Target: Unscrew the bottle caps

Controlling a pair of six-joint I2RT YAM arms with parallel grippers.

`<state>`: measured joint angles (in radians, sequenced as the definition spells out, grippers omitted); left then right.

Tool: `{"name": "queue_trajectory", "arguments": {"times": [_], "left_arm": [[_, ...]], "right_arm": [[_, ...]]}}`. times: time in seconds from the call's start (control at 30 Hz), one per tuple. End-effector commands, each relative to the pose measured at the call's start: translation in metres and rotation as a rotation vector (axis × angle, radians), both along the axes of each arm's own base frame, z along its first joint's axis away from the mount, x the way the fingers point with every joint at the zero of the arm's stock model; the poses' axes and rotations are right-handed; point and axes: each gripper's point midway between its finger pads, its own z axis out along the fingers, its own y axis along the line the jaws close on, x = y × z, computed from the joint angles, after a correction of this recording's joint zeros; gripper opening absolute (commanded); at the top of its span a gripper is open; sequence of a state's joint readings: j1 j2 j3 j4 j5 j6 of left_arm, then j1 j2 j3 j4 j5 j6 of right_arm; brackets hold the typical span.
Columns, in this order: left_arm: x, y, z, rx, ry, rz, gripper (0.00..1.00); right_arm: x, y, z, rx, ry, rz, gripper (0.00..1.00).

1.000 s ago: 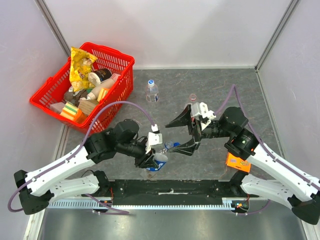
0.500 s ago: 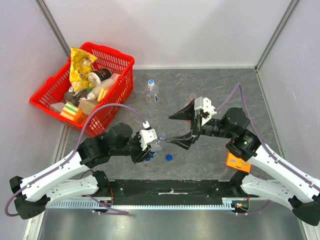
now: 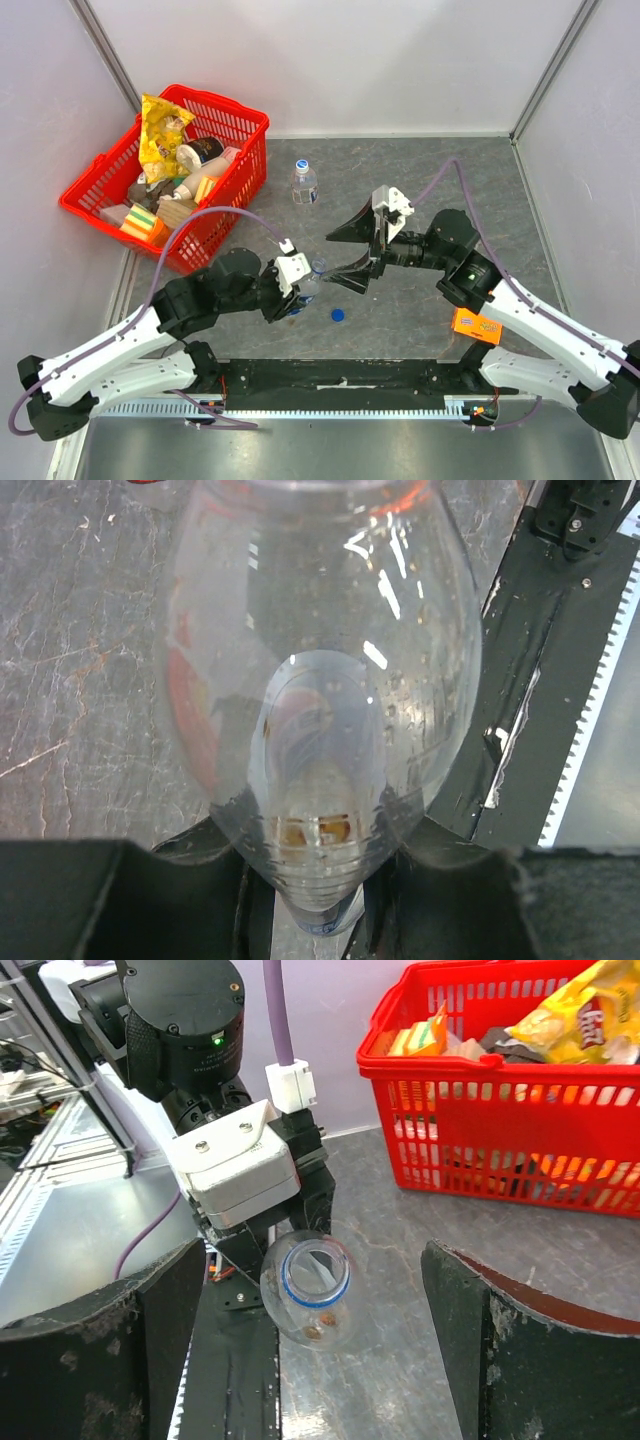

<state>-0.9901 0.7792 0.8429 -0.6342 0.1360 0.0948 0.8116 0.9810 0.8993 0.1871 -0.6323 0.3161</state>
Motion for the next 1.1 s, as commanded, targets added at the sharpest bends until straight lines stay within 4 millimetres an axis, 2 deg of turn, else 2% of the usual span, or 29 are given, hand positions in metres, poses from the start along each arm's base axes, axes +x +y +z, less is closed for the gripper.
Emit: {"name": "queue_trajectory", "arguments": {"times": [0.0,0.13,0.4,0.47,0.53,0.63,0.7,0.77,0.87,0.9,0.97,1.03,1.07], "left_arm": [[-0.004,-0.019,0.029,-0.104,-0.006,-0.053,0.02],[-0.009,-0.026,0.034,-0.118,0.003,-0.099,0.02],[-0.012,-0.029,0.047,-0.164,-0.015,-0.127,0.02],[-0.014,-0.030,0.050,-0.175,-0.019,-0.134,0.02],[-0.014,-0.030,0.051,-0.180,-0.018,-0.138,0.02],[-0.015,-0.031,0.051,-0.179,-0.016,-0.146,0.02],[-0.016,-0.030,0.049,-0.176,-0.013,-0.147,0.02],[-0.017,-0.030,0.047,-0.175,-0.011,-0.150,0.02],[-0.018,-0.028,0.044,-0.175,-0.010,-0.153,0.06],[-0.018,-0.027,0.044,-0.174,-0.014,-0.148,0.14],[-0.016,-0.025,0.042,-0.171,-0.019,-0.135,0.46],[-0.015,-0.022,0.043,-0.175,-0.032,-0.118,0.62],[-0.014,-0.021,0.044,-0.176,-0.039,-0.112,0.67]], "right_arm": [[-0.006,0.010,0.006,0.055,0.028,0.073,0.93],[-0.005,0.016,0.002,0.069,0.058,0.095,0.90],[-0.006,0.021,-0.015,0.056,0.081,0.117,0.75],[-0.005,0.021,-0.016,0.057,0.085,0.111,0.67],[-0.005,0.021,-0.015,0.061,0.086,0.108,0.51],[-0.003,0.021,-0.014,0.064,0.094,0.098,0.22],[-0.003,0.021,-0.013,0.066,0.094,0.098,0.08],[-0.005,0.020,-0.012,0.068,0.087,0.107,0.00],[-0.006,0.018,-0.013,0.065,0.082,0.102,0.00],[-0.004,0.018,-0.014,0.059,0.076,0.091,0.00],[-0.002,0.017,-0.018,0.043,0.074,0.077,0.00],[0.000,0.016,-0.022,0.024,0.072,0.059,0.00],[0.001,0.015,-0.024,0.012,0.069,0.051,0.00]]}}
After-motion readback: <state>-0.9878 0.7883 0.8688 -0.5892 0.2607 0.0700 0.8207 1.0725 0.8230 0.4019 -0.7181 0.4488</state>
